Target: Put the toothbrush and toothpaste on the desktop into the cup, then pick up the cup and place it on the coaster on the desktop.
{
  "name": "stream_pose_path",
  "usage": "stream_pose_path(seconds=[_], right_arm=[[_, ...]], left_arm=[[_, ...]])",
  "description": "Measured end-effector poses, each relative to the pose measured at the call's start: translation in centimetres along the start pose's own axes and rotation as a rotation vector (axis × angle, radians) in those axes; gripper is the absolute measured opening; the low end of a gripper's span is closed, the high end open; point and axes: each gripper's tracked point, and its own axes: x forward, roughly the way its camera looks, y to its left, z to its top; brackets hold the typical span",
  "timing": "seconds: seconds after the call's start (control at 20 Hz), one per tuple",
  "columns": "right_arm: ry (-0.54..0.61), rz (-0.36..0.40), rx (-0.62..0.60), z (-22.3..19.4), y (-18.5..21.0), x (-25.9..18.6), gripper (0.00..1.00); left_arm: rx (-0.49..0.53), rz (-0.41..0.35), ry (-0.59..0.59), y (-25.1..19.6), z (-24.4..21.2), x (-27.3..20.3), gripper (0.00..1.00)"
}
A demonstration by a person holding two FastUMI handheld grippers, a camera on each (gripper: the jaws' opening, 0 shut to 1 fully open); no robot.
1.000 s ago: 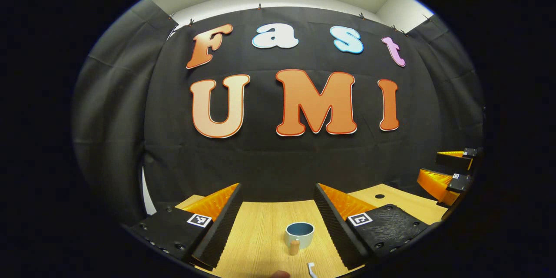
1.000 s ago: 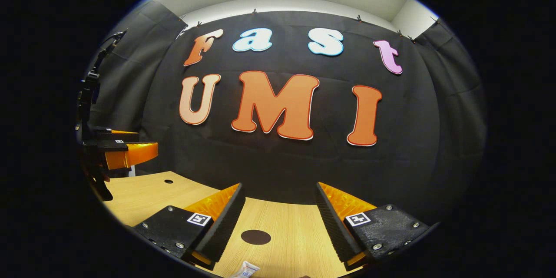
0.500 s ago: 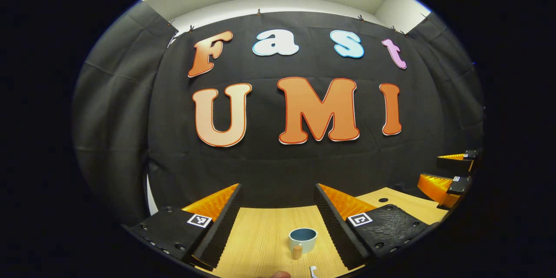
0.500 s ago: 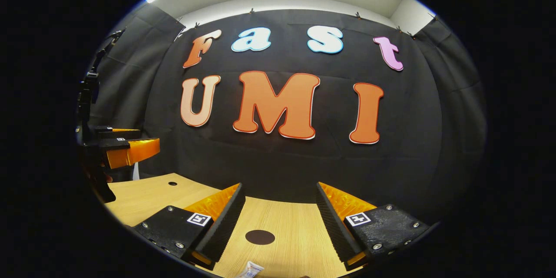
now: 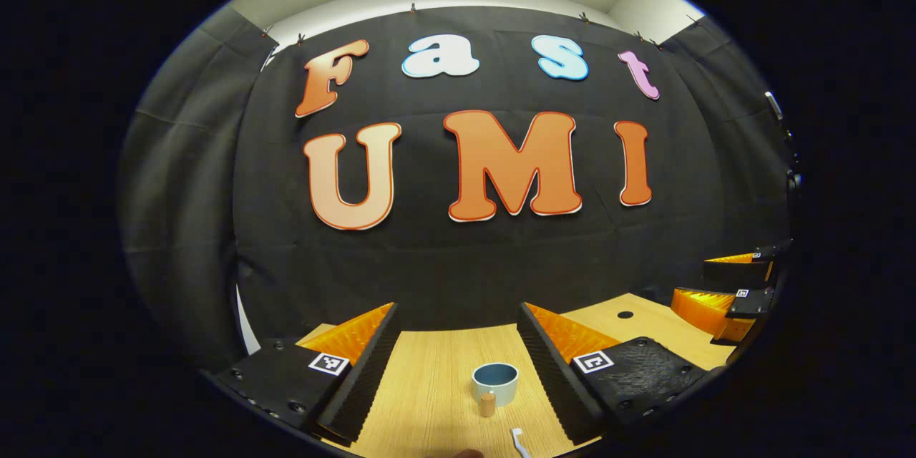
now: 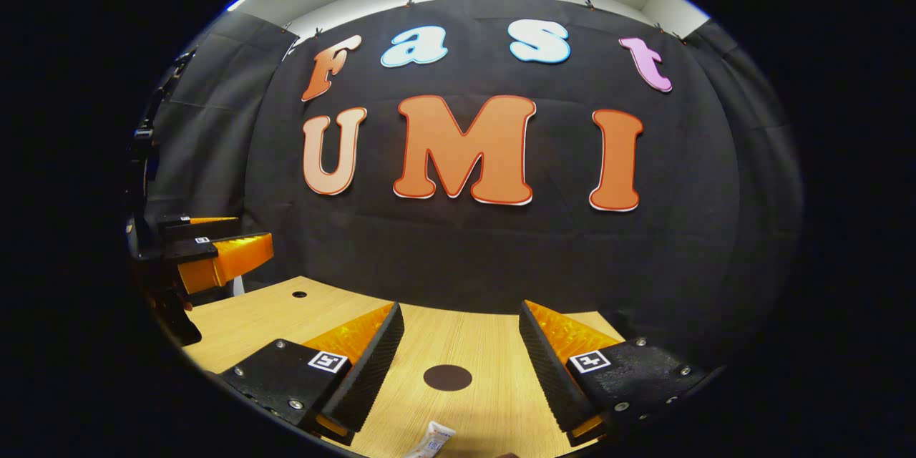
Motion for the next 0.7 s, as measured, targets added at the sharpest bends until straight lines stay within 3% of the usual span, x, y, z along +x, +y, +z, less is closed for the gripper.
stream_pose_path(seconds=[0.2,0.5,0.7], right_arm=[[0.12,0.006,0.02,-1.9,-0.2,0.3,0.97],[0.364,0.088,0.028,-6.8,2.1,0.5,0.93],[0.509,0.115,-0.011,-10.4,2.9,-0.5,0.83]], left_arm=[[-0.029,-0.067,0.167,-1.6,-4.3,1.0,0.98],[-0.042,-0.192,0.428,-4.4,-10.8,1.4,0.98],[-0.106,-0.215,0.591,-5.5,-14.0,1.2,0.98]])
